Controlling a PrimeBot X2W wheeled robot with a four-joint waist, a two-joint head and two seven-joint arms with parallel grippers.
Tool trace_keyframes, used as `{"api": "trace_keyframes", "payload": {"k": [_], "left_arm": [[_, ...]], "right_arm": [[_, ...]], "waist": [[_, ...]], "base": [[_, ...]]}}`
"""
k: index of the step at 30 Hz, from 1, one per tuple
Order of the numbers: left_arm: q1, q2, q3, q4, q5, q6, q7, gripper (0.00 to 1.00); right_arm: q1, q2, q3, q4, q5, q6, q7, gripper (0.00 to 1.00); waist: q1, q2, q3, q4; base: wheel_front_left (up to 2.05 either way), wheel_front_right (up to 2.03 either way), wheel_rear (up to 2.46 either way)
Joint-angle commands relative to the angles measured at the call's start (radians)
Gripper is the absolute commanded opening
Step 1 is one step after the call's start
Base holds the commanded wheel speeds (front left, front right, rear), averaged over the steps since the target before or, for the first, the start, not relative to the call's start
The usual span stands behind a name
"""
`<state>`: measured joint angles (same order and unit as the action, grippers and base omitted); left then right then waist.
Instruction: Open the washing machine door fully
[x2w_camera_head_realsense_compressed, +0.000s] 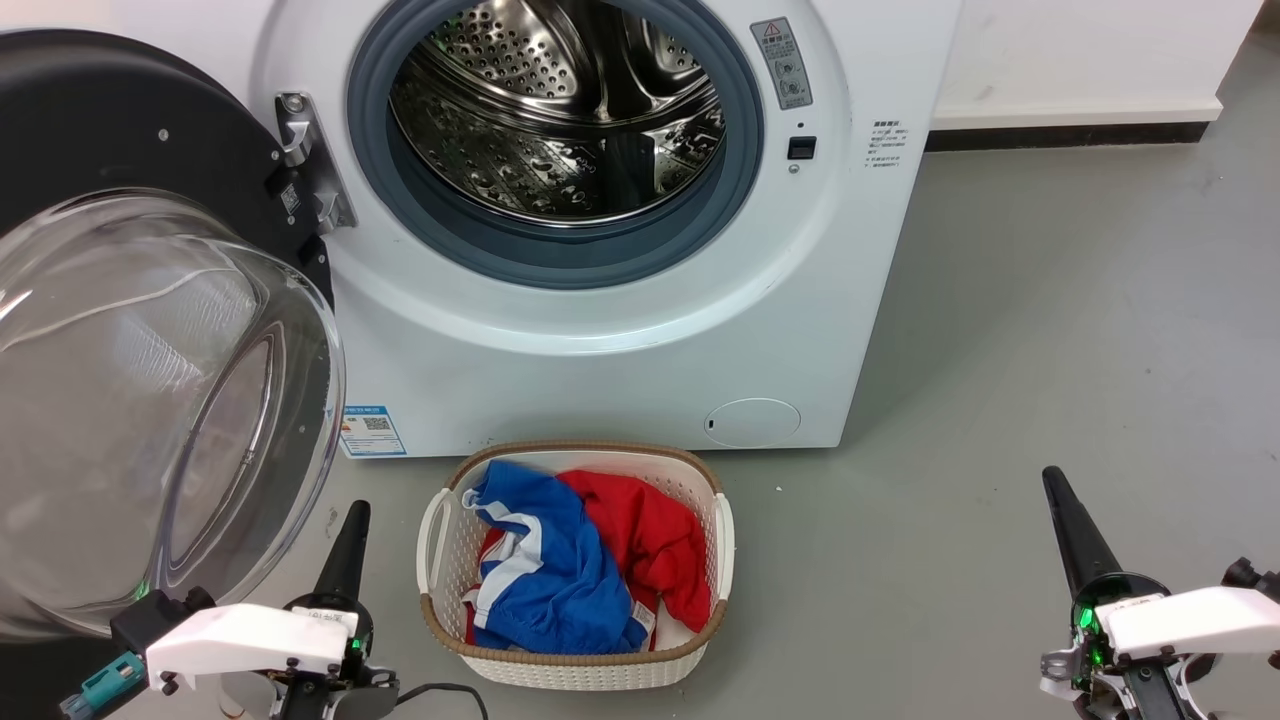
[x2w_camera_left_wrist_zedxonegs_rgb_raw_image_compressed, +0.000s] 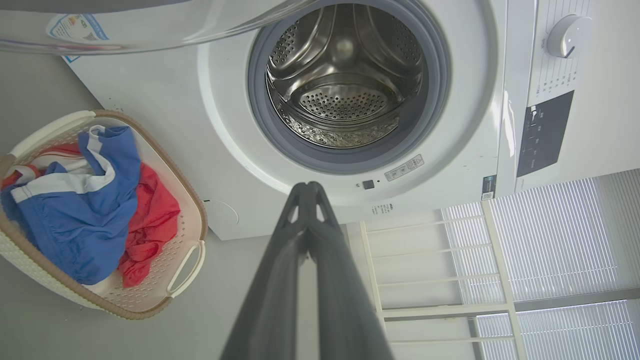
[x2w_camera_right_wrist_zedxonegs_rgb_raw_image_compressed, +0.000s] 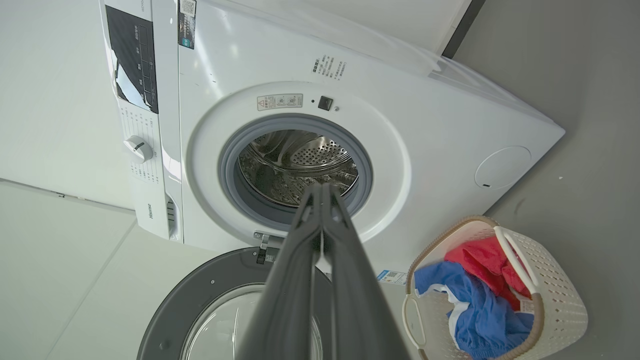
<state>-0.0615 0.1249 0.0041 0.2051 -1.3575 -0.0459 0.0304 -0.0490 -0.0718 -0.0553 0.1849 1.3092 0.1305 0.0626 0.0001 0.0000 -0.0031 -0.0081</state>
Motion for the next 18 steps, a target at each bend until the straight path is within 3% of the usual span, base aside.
{"api": "trace_keyframes", "payload": {"k": [1, 18], "left_arm": [[-0.021, -0.002, 0.010, 0.000, -0.022, -0.011, 0.006, 0.00], [-0.035, -0.031, 0.051, 0.019, -0.139, -0.048, 0.037, 0.00]], "right_arm": [[-0.022, -0.002, -0.004, 0.000, 0.026, 0.000, 0.005, 0.00], [-0.042, 0.001, -0.019, 0.029, 0.166, 0.000, 0.018, 0.00]], "waist": [[0.0000, 0.0000, 0.000, 0.000], [0.0000, 0.0000, 0.003, 0.004]], "base": [[0.00, 0.00, 0.00], [0.00, 0.00, 0.00]]}}
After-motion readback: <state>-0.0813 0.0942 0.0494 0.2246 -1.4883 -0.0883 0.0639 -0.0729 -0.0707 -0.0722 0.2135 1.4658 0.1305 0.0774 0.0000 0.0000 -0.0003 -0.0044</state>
